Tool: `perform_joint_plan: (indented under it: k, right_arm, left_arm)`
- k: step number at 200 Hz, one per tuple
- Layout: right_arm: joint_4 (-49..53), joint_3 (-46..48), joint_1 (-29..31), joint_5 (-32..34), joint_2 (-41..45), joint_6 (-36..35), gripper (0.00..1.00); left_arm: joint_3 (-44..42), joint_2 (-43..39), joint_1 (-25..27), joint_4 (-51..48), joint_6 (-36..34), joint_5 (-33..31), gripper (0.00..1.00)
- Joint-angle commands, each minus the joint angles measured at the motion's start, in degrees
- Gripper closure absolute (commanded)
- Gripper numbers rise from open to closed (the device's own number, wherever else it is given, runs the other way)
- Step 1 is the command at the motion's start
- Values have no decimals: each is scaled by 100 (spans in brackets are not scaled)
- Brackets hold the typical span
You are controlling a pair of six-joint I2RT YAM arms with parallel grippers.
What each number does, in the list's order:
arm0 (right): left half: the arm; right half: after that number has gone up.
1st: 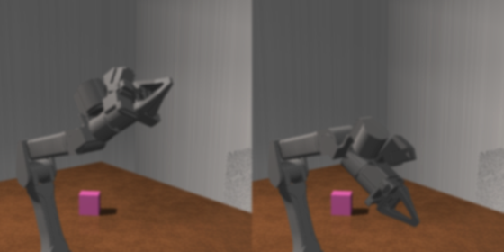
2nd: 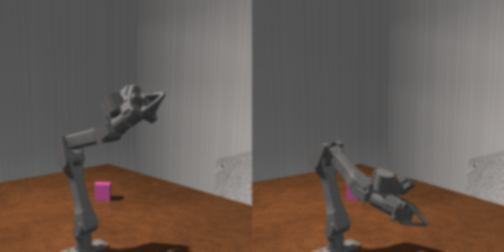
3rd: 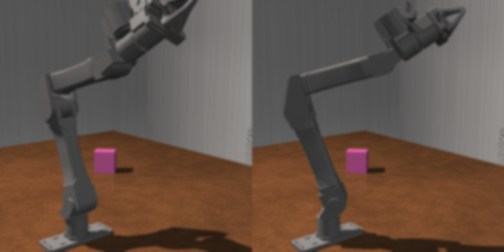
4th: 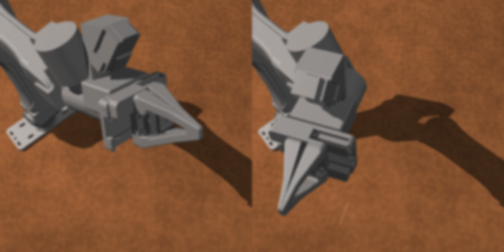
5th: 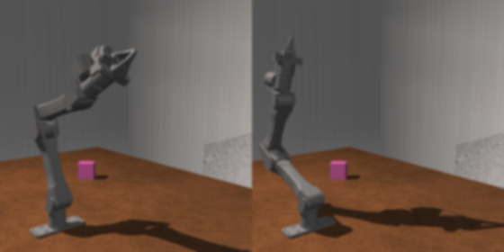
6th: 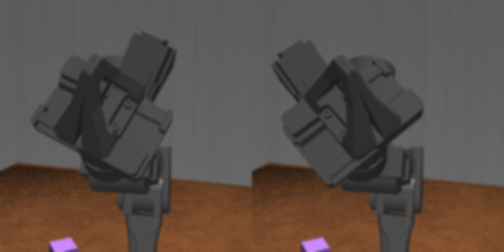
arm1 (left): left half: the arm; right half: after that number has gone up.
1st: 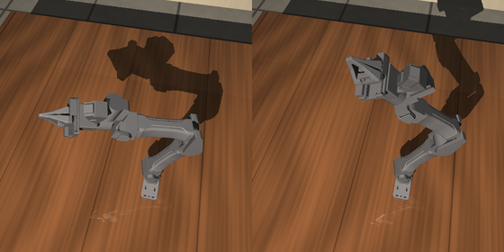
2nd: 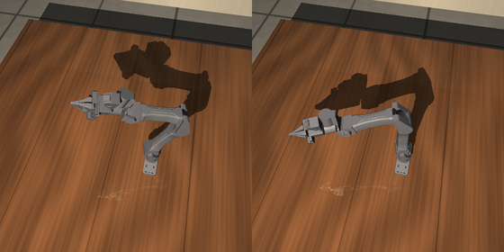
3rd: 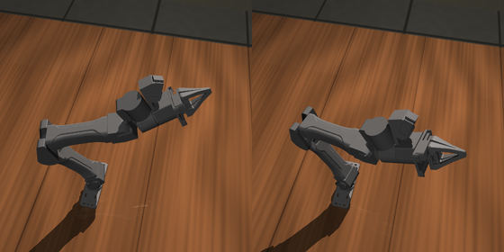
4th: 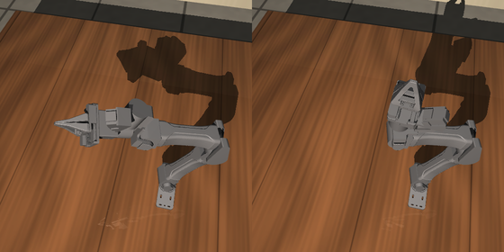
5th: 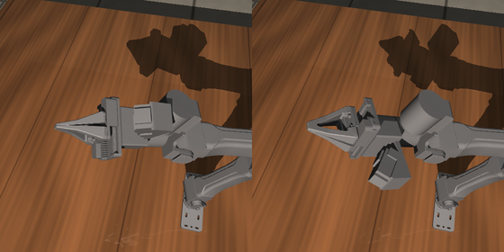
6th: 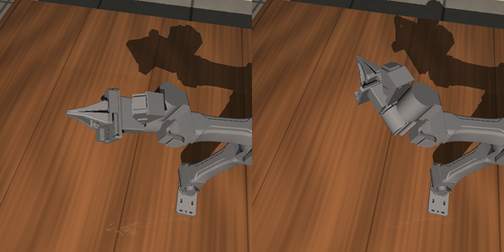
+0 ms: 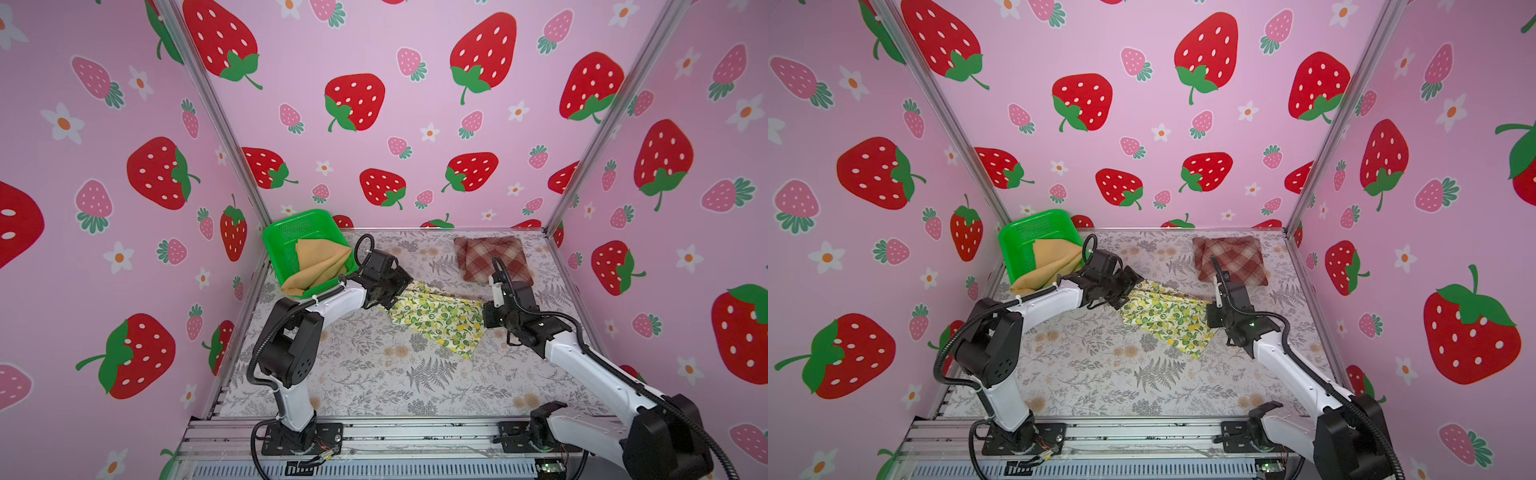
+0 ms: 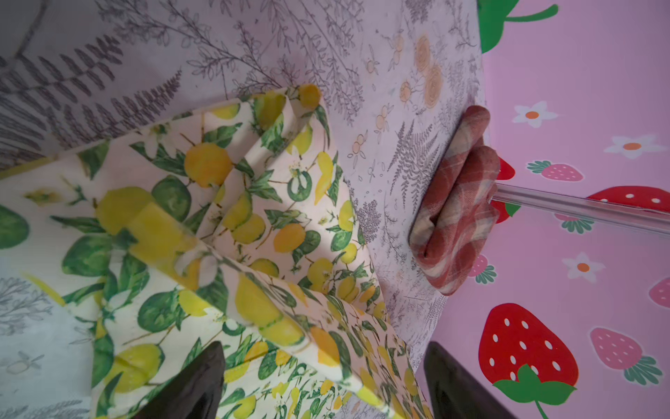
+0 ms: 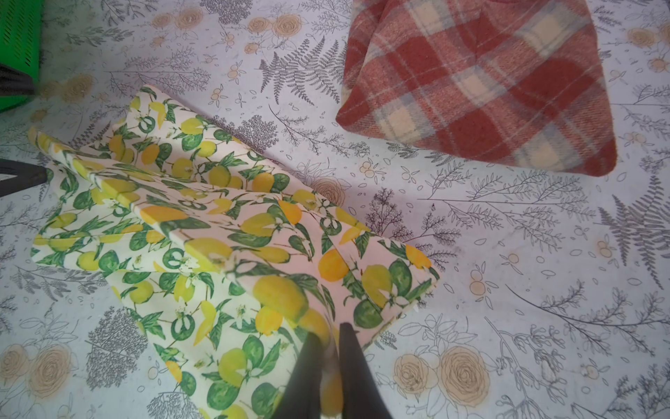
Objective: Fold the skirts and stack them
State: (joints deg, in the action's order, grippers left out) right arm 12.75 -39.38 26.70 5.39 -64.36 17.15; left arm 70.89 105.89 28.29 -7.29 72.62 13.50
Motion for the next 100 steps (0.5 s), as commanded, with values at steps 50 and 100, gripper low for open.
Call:
perform_joint_plan:
  k: [50, 100]
  right_arm:
    - [-50, 196, -34, -72, 336, 150, 86]
    - [-72, 115, -18, -609, 484, 71, 86]
  left_arm:
    - [713, 720, -21, 127, 140, 57, 40]
    - [754, 576, -131, 102, -48, 355, 100]
